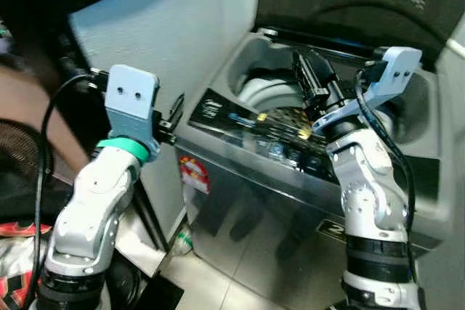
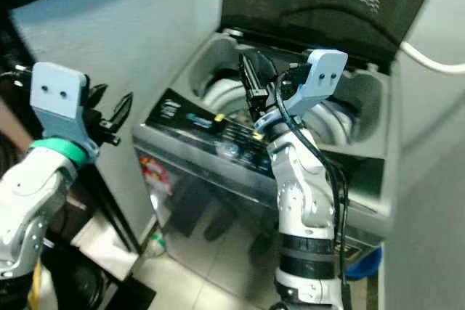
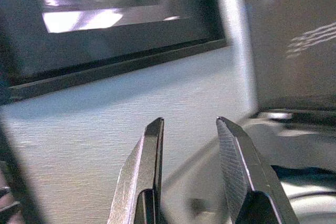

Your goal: Clothes washing

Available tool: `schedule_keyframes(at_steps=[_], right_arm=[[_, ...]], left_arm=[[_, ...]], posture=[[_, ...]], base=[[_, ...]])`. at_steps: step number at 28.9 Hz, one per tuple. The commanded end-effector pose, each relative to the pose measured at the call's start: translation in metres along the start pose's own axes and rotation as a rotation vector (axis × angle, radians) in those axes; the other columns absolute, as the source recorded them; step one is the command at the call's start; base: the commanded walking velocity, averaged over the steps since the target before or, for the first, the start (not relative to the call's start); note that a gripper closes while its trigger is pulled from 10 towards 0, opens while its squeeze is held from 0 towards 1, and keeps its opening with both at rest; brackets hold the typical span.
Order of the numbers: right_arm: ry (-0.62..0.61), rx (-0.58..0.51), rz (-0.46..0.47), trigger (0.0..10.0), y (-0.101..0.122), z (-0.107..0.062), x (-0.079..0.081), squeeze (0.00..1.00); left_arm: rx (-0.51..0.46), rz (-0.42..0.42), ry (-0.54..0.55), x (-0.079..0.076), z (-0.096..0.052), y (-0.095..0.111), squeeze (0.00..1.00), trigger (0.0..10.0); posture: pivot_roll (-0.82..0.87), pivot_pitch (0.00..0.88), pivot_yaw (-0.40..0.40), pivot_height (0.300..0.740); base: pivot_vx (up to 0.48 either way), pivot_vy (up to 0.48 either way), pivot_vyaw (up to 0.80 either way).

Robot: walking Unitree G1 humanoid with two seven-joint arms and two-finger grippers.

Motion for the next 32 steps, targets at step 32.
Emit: schedule_keyframes(at_steps=[32], right_arm=[[0.004,0.018,0.021,10.0,-0.008,-0.002,0.002,0.00]], left_arm=[[0.056,-0.002,0.038,0.008,-0.002,-0.011,0.00,10.0]], posture=[[0.05,0.008,0.056,0.740]], base=[[0.000,0.000,0.80]])
Point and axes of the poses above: a point about 5 cm out from each wrist's last joint towards the gripper, its own z axis pointing out of the wrist towards the gripper, its own y axis along the axis of the wrist's last joint, x = y × z, the point moved 4 cm from there along z, pointing out of the wrist towards the gripper, and after that the axes turned 12 degrees about -z, right-handed, at the moved point
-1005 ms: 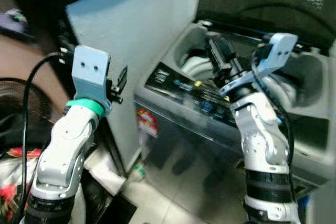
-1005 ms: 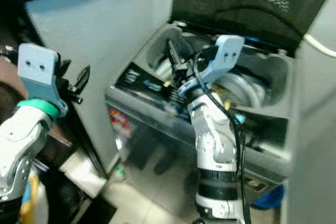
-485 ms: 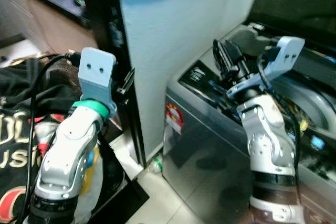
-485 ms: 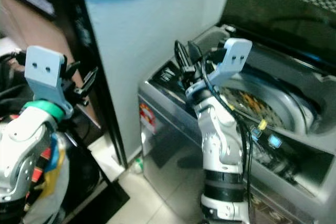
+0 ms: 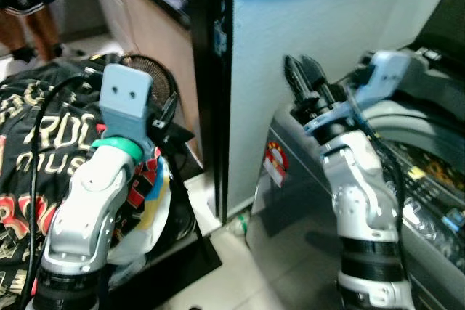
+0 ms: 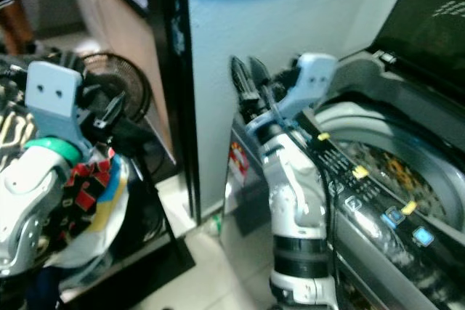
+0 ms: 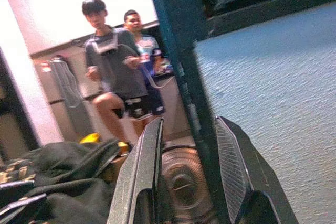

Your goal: Clothes washing

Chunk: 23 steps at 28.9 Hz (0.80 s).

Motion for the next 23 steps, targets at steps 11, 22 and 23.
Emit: schedule_keyframes(at_steps=[11,22,23], right_arm=[[-0.013,0.016,0.029,10.0,-0.006,-0.003,-0.006,0.00],[-0.010,0.039,0.057,10.0,-0.017,-0.009,-0.006,0.00],[-0.010,0.039,0.057,10.0,-0.017,-0.009,-0.006,0.00]], left_arm=[[0.046,-0.020,0.029,0.003,-0.004,-0.009,0.00,10.0],[0.044,-0.081,0.075,0.009,-0.007,-0.014,0.00,10.0],[0.044,-0.081,0.075,0.009,-0.007,-0.014,0.00,10.0]], posture=[[0.06,0.005,0.040,0.740],[0.07,0.000,0.038,0.740],[0.07,0.000,0.038,0.740]], base=[[0.000,0.000,0.80],[0.000,0.000,0.80],[0.000,0.000,0.80]])
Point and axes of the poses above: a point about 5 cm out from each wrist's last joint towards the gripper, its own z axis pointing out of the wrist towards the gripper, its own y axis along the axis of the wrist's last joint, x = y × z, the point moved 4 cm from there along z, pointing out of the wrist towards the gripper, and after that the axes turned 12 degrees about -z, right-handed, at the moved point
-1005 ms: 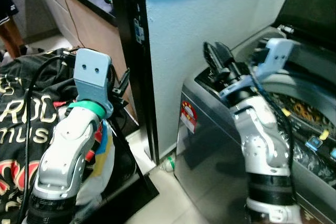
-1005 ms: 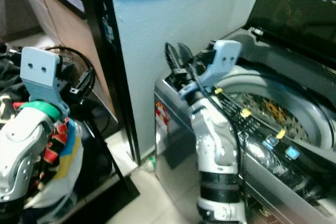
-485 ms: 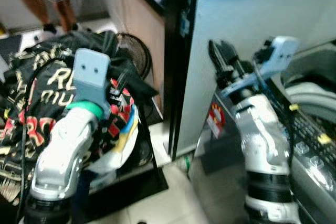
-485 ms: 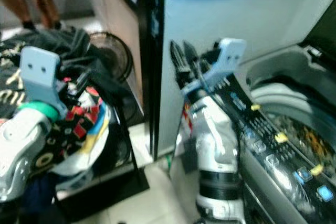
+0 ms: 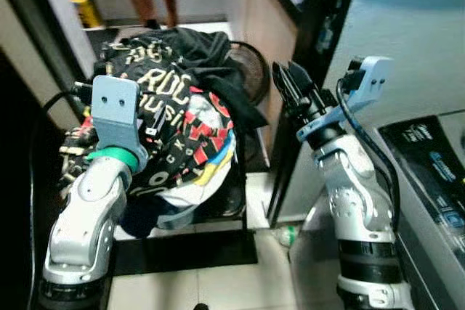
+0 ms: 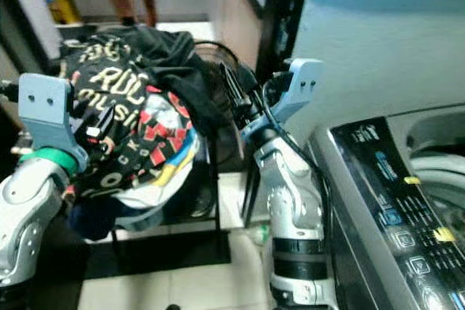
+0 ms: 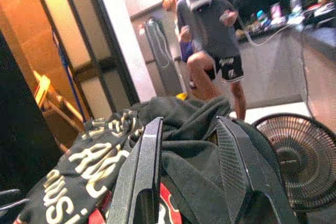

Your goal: Clothes washing

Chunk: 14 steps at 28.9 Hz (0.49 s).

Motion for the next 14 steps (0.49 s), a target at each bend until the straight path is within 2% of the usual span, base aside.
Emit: schedule_keyframes(at_steps=[1,8,9,14], right_arm=[[0.010,0.017,0.019,10.0,-0.007,-0.002,0.004,0.00],[-0.002,0.025,0.023,10.0,-0.011,-0.005,-0.001,0.00],[-0.023,0.029,0.055,10.0,-0.013,-0.007,-0.004,0.00],[-0.046,0.072,0.051,10.0,-0.026,-0.013,-0.008,0.00]], left_arm=[[0.010,-0.008,0.013,0.006,-0.002,-0.003,0.00,10.0],[0.012,-0.011,0.010,0.007,-0.001,-0.003,0.00,10.0],[0.011,-0.017,0.005,0.006,-0.001,-0.003,0.00,10.0],[0.013,-0.035,0.008,0.006,-0.004,-0.007,0.00,10.0]], posture=[[0.07,0.000,0.040,0.740],[0.07,0.000,0.042,0.740],[0.07,0.000,0.042,0.740],[0.07,0.000,0.036,0.740]], base=[[0.000,0.000,0.80],[0.000,0.000,0.80],[0.000,0.000,0.00],[0.000,0.392,0.00]])
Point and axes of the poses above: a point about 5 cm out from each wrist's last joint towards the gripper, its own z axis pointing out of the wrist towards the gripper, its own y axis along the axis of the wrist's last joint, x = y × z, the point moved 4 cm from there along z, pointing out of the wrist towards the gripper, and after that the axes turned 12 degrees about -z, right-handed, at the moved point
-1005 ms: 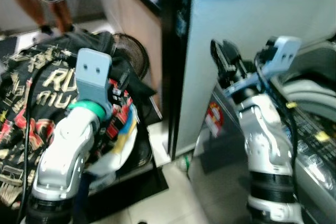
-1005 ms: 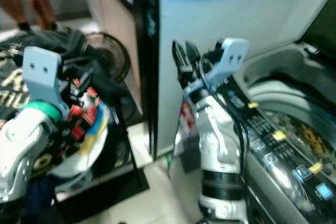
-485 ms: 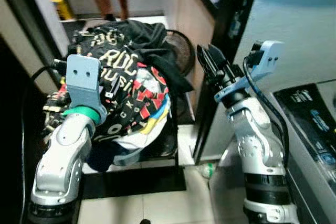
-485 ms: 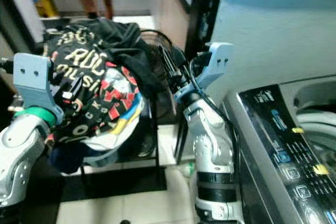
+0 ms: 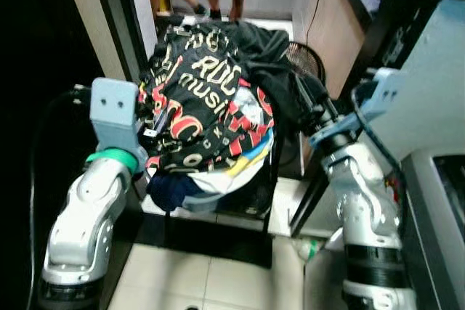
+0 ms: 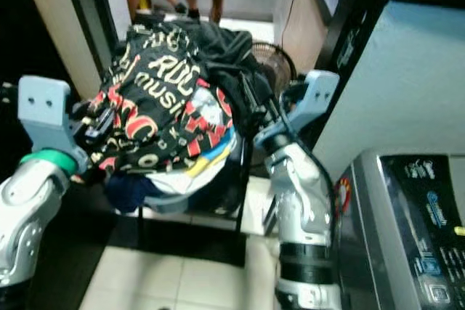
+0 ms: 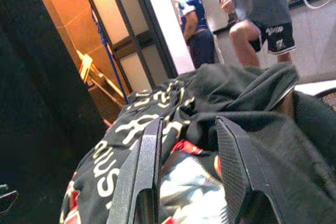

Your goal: Clothes washing

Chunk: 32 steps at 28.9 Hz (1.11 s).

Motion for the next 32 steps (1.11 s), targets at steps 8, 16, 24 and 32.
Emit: schedule_keyframes(at_steps=[8,16,24,32], right_arm=[[-0.019,0.040,0.019,10.0,-0.015,-0.007,0.000,0.00],[-0.015,0.043,0.025,10.0,-0.017,-0.007,0.003,0.00],[-0.011,0.051,0.029,10.0,-0.018,-0.009,0.007,0.00],[-0.074,0.153,-0.103,10.0,-0.039,-0.016,-0.004,0.00]], left_arm=[[0.012,-0.018,-0.003,0.000,-0.002,-0.006,0.00,10.0],[0.010,-0.021,-0.009,-0.002,-0.001,-0.007,0.00,10.0],[-0.010,-0.065,-0.025,-0.005,-0.004,-0.007,0.00,10.0],[0.033,-0.128,0.034,0.008,-0.005,-0.025,0.00,10.0]], posture=[[0.07,0.000,0.033,0.740],[0.06,0.000,0.033,0.740],[0.06,0.000,0.031,0.740],[0.06,0.000,0.029,0.740]], base=[[0.000,0.468,0.00],[0.000,0.473,0.00],[0.000,-0.060,0.00],[0.000,0.000,0.00]])
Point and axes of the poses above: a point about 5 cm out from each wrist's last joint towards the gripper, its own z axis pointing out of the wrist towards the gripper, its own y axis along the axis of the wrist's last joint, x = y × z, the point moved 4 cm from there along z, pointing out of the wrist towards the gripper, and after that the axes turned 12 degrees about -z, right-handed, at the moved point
